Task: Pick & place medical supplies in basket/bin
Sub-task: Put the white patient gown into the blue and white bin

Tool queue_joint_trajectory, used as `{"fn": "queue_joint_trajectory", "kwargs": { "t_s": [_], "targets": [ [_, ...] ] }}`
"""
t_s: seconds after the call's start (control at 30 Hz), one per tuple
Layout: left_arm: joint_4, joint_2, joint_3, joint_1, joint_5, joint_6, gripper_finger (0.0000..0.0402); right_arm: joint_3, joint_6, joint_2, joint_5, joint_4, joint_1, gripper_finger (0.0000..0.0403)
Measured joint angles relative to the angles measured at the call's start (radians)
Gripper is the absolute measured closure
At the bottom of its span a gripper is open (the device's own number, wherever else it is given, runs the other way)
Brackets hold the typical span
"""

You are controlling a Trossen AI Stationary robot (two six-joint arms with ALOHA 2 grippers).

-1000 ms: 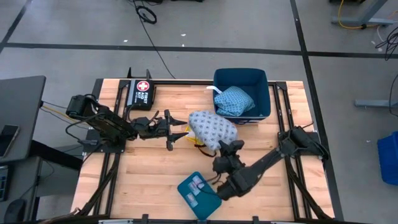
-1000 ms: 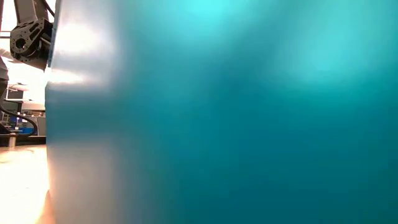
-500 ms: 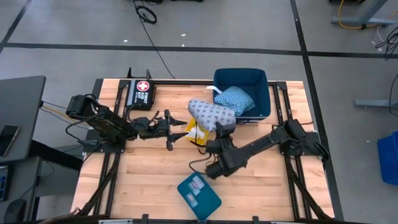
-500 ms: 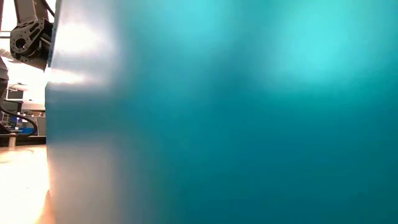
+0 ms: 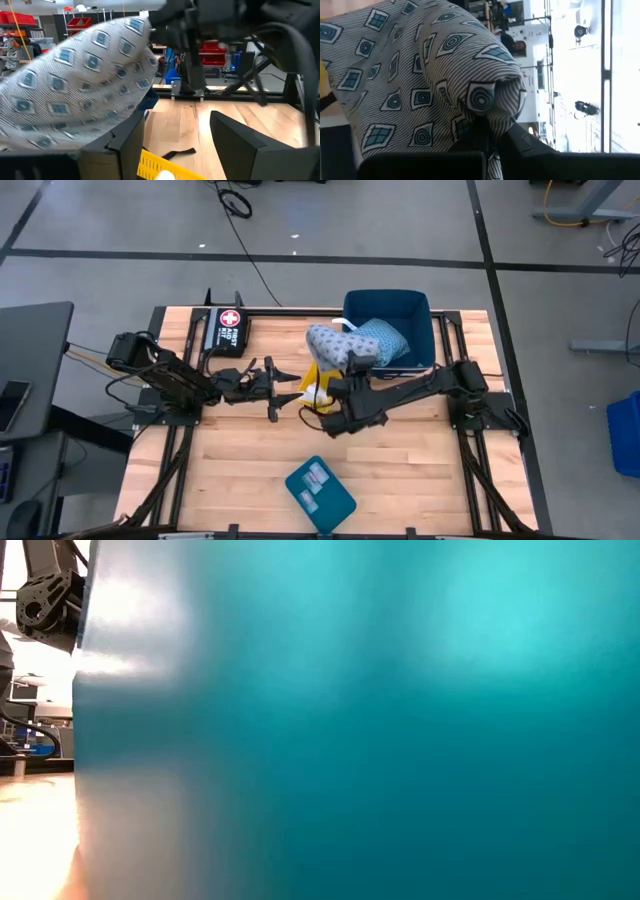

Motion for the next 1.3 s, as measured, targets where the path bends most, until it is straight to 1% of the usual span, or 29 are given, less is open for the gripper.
{"fn": "queue_joint_trajectory", "kwargs": {
  "t_s": [0.3, 0.7, 0.8, 0.97, 1.07, 1.13, 1.2, 1.3],
  "targets": [
    [-0.013, 0.0, 0.0, 0.0, 0.0, 0.0, 0.0189, 0.0, -0.041, -0.077, 0.008, 0.0, -0.073, 0.0388],
    [-0.016, 0.0, 0.0, 0.0, 0.0, 0.0, 0.0189, 0.0, -0.087, -0.182, -0.1, -0.001, -0.198, 0.0388],
    [-0.016, 0.0, 0.0, 0.0, 0.0, 0.0, 0.0189, 0.0, -0.097, -0.187, -0.164, -0.001, -0.235, 0.0388],
    [-0.016, 0.0, 0.0, 0.0, 0.001, 0.0, 0.0189, 0.0, -0.09, -0.182, -0.305, 0.0, -0.29, 0.0388],
    [-0.016, 0.0, 0.0, 0.0, 0.003, 0.0, 0.0189, 0.0, -0.085, -0.18, -0.439, 0.0, -0.324, 0.0387],
    [-0.015, 0.0, 0.0, 0.0, 0.003, 0.0, 0.0189, 0.0, -0.079, -0.18, -0.512, 0.0, -0.342, 0.0368],
    [-0.015, 0.0, 0.0, 0.0, 0.003, 0.0, 0.0189, 0.0, -0.078, -0.18, -0.567, 0.0, -0.353, 0.0333],
    [-0.015, 0.0, 0.0, 0.0, 0.003, 0.0, 0.0189, 0.0, -0.084, -0.18, -0.582, 0.0, -0.355, 0.027]
  ]
}}
